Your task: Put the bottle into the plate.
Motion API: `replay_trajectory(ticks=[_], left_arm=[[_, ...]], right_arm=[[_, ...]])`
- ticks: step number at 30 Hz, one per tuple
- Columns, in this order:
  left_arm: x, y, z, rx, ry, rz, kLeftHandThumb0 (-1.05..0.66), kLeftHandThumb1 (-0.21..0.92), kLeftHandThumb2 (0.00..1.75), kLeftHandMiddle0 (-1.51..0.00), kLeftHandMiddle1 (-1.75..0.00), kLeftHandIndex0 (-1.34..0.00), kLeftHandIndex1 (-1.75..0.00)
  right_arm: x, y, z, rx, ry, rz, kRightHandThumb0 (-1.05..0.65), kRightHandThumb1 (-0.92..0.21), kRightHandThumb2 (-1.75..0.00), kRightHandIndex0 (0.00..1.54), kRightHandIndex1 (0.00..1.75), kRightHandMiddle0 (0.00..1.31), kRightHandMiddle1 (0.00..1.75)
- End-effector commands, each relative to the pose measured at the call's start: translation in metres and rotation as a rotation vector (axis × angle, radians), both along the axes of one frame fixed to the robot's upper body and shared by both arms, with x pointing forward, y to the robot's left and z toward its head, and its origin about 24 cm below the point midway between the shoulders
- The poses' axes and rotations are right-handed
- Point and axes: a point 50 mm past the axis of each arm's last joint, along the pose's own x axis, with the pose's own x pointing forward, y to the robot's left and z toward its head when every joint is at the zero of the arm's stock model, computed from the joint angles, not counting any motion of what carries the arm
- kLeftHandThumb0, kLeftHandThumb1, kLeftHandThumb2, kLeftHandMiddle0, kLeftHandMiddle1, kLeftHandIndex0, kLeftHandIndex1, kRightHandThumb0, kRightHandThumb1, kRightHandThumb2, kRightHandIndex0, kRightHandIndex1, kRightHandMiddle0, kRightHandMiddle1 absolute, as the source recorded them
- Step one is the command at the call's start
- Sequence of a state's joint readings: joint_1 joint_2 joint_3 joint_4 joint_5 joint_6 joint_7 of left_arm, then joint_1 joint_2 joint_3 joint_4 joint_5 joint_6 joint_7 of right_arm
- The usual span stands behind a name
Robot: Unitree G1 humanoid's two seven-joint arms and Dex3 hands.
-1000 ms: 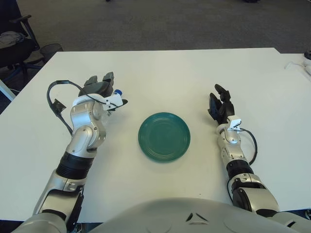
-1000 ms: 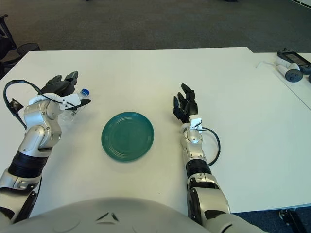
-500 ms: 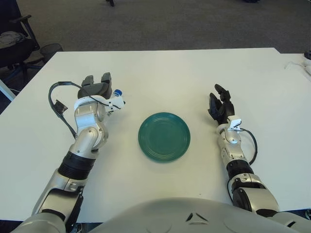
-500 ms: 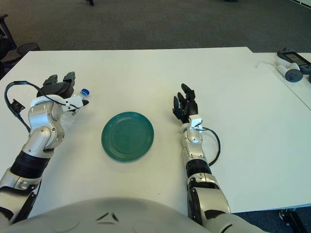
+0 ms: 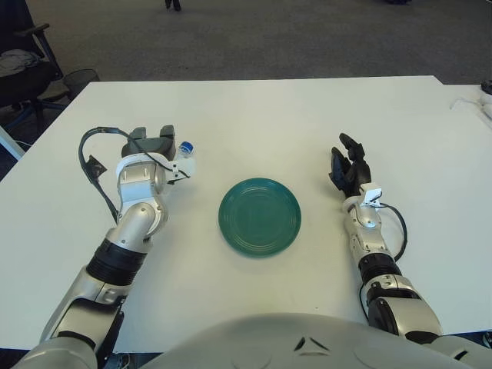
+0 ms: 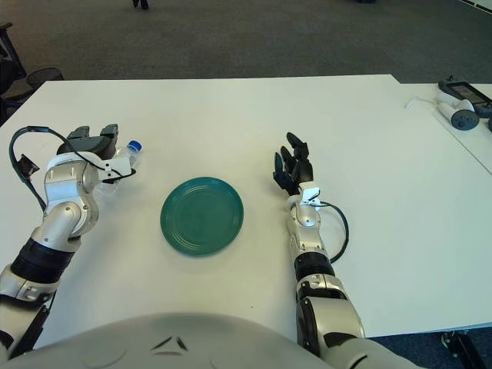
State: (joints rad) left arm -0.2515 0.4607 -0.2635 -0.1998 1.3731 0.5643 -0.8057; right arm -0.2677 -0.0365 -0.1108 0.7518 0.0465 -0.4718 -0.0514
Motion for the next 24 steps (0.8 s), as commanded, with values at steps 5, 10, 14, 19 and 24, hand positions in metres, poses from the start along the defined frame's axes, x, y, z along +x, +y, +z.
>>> replay_trajectory(ticks=[5, 10, 14, 19, 24], left_arm=[[-0.001, -0.001, -0.001, 0.047, 0.034, 0.000, -1.05, 0.92, 0.42, 0.00, 0.00, 0.00, 0.00], [-0.001, 0.001, -0.010, 0.051, 0.052, 0.004, -1.05, 0.92, 0.43, 0.00, 0.00, 0.00, 0.00], [-0.001, 0.004, -0.023, 0.046, 0.054, 0.012, -1.05, 0.92, 0.44, 0.00, 0.00, 0.00, 0.00], [-0.002, 0.003, -0.024, 0.036, 0.044, 0.012, -1.05, 0.92, 0.45, 0.00, 0.00, 0.00, 0.00], [-0.002, -0.001, -0.029, 0.025, 0.044, 0.018, -1.05, 0.92, 0.45, 0.00, 0.00, 0.00, 0.00]], right_arm=[[-0.048, 0.007, -0.066, 0.055, 0.373, 0.006, -0.55, -0.92, -0.57, 0.36, 0.01, 0.00, 0.57], [-0.048, 0.006, -0.066, 0.061, 0.378, 0.004, -0.55, -0.92, -0.57, 0.36, 0.00, 0.00, 0.57], [-0.048, 0.005, -0.066, 0.060, 0.378, 0.004, -0.56, -0.92, -0.57, 0.36, 0.00, 0.00, 0.58], [-0.049, 0.004, -0.067, 0.059, 0.378, 0.005, -0.57, -0.92, -0.58, 0.37, 0.01, 0.00, 0.59], [-0.049, 0.003, -0.067, 0.058, 0.378, 0.006, -0.56, -0.92, -0.58, 0.38, 0.01, 0.00, 0.61]])
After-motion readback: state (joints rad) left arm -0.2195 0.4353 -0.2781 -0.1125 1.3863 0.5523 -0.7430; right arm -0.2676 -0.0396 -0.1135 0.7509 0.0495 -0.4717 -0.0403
